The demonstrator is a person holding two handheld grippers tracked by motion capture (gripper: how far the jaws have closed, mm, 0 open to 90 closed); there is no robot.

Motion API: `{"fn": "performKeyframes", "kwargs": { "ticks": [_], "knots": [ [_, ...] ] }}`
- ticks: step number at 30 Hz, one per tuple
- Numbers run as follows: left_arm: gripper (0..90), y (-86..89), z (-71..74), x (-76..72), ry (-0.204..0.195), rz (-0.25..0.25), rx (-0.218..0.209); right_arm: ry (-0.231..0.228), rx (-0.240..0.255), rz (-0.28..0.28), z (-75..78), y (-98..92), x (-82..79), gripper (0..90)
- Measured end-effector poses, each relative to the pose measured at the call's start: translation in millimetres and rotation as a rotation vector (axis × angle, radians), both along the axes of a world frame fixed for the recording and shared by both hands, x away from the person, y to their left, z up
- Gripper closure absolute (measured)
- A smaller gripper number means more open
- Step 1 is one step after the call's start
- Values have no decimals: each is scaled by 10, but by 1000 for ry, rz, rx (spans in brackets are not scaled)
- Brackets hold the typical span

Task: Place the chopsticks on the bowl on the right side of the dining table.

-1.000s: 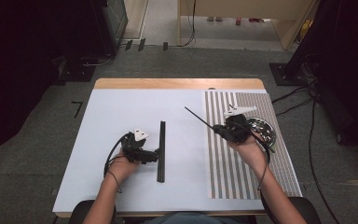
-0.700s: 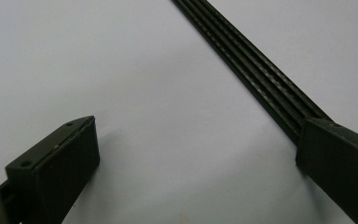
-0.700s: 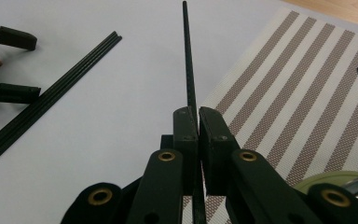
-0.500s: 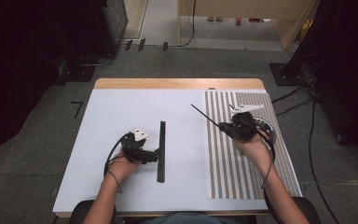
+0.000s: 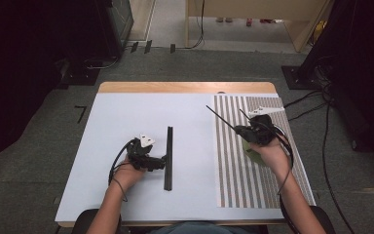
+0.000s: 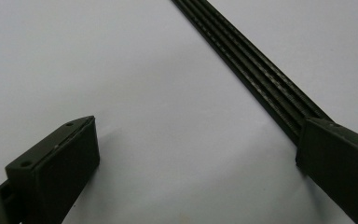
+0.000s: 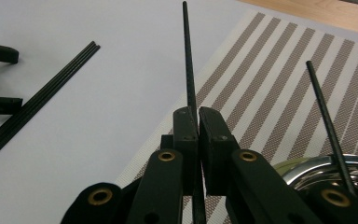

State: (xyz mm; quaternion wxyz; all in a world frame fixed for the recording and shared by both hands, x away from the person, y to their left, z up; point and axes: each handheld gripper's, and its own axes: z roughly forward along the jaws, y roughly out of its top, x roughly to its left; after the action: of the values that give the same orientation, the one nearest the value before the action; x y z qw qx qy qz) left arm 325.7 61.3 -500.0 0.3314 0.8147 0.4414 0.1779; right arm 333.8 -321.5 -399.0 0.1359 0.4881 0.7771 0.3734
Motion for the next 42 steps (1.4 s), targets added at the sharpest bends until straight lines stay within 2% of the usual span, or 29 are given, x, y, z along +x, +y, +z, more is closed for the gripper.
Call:
{"fn": "performKeyframes", "kwargs": {
  "ticks": [24, 42],
  "knots": [
    [0, 0, 0, 0, 0, 0, 0, -4, 11, -69, -1, -333, 19, 872],
    [0, 3, 1, 1, 1, -2, 1, 9, 40, -114, -17, -570, 38, 872]
  ]
}}
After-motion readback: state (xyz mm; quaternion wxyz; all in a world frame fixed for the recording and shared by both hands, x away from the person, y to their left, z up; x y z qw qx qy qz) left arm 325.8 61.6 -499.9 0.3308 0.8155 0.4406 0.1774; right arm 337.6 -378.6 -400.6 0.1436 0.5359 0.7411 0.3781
